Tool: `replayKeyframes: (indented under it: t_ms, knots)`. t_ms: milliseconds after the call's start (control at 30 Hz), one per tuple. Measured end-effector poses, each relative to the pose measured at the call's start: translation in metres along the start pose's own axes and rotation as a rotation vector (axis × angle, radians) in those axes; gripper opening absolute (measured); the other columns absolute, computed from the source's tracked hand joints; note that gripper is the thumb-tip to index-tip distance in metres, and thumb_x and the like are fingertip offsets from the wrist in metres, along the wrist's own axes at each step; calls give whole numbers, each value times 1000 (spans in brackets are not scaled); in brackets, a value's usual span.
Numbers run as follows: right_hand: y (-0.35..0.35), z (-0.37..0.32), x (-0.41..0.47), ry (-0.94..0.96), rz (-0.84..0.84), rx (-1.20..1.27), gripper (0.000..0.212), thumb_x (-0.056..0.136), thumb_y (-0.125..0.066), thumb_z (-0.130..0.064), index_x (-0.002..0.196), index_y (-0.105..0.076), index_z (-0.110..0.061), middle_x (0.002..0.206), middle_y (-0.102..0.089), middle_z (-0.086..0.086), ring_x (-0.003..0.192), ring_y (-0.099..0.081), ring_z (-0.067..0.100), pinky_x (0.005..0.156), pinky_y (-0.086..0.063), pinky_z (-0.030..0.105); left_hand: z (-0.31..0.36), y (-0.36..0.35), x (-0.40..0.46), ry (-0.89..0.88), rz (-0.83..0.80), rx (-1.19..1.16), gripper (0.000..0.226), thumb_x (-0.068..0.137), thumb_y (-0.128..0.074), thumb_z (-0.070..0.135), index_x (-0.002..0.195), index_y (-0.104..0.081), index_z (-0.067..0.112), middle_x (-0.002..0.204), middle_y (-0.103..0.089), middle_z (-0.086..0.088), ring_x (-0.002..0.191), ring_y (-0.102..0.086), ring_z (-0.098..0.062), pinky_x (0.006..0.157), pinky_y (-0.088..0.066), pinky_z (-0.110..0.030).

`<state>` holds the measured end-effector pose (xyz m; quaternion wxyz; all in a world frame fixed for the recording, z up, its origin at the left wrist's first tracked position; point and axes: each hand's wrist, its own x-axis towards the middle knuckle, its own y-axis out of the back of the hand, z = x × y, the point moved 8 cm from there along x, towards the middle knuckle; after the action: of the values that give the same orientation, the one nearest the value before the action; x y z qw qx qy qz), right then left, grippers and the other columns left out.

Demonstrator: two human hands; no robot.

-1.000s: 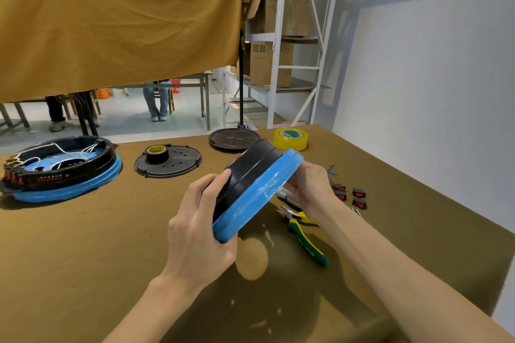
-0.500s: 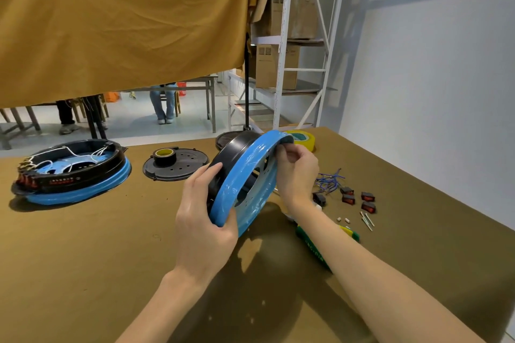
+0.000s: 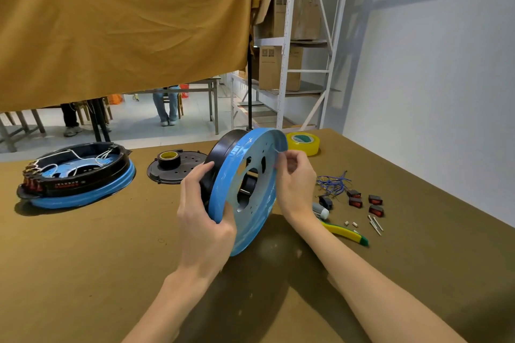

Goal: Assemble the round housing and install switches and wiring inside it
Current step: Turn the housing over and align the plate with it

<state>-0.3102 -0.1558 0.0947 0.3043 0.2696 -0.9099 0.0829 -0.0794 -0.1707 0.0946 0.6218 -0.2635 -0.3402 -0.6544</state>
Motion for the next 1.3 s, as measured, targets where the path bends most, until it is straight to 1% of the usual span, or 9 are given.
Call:
replayKeyframes:
  t_ms: [100, 200, 300, 533, 800, 967, 1100, 1200, 1300]
  knots:
    - [28, 14, -1, -56, 33, -45, 11, 105, -55, -21, 99, -63, -18, 87, -66, -1, 83, -66, 18, 74, -56, 32, -4, 1, 1, -9, -3, -17, 69, 81, -74, -12, 135, -50, 25, 128, -56, 3, 111, -60, -20, 81, -61, -36]
    - [55, 33, 2, -74, -115, -220, 10, 102, -61, -22, 94, -67, -21, 82, -67, -5, 77, -63, 9, 70, -51, 21, 3, 0, 4, -68, -19, -4, 66, 80, -74, -13, 132, -53, 23, 135, -53, 7, 130, -54, -24, 89, -61, -47]
    - [87, 57, 5, -83, -255, -535, 11, 97, -65, -25, 89, -72, -24, 80, -69, -11, 75, -62, 5, 66, -45, 21, 12, -4, 6, -153, -86, -10, 66, 75, -78, -12, 130, -55, 16, 138, -53, -7, 136, -47, -6, 98, -57, -36]
    - [139, 98, 0, -238, -358, -763, 11, 92, -70, -21, 86, -79, -22, 81, -72, -7, 79, -65, 8, 72, -49, 29, 34, -27, -9, -353, -312, 162, 83, 59, -88, -13, 127, -48, 15, 142, -52, -17, 125, -57, -29, 98, -51, -27]
    - [157, 86, 5, -355, -189, -482, 26, 104, -54, -23, 97, -78, -15, 88, -74, -1, 77, -67, 23, 68, -55, 33, 41, -42, -34, -551, -594, 309, 89, 54, -92, 3, 130, -46, 16, 149, -48, -8, 126, -54, -25, 80, -58, -26]
    - [112, 47, -3, -588, -342, -188, 38, 105, -47, -48, 111, -69, -17, 101, -72, 3, 89, -69, 19, 76, -54, 32, 26, -43, -50, -480, -734, 330, 105, 57, -91, 13, 146, -36, 18, 157, -41, 0, 135, -46, -17, 93, -54, -26]
    - [80, 32, -32, -543, -560, -285, 44, 97, -60, -54, 130, -57, -26, 121, -60, -8, 112, -57, 12, 85, -43, 28, 21, -42, -74, -477, -807, 393, 91, 82, -75, 58, 153, -27, 28, 160, -33, 5, 144, -35, -12, 112, -39, -28]
    - [75, 32, -47, -456, -546, -372, 52, 95, -68, -45, 139, -55, -20, 126, -59, -3, 114, -55, 14, 92, -41, 29, 12, -36, -80, -361, -878, 354, 100, 76, -60, 86, 155, -13, 47, 162, -18, 23, 148, -19, 5, 119, -20, -15]
    - [72, 31, -52, -466, -492, -352, 53, 95, -65, -51, 135, -61, -16, 130, -64, -1, 116, -57, 15, 93, -41, 31, 8, -29, -80, -198, -880, 189, 99, 72, -73, 79, 148, -12, 60, 153, -19, 42, 143, -27, 13, 115, -22, -4]
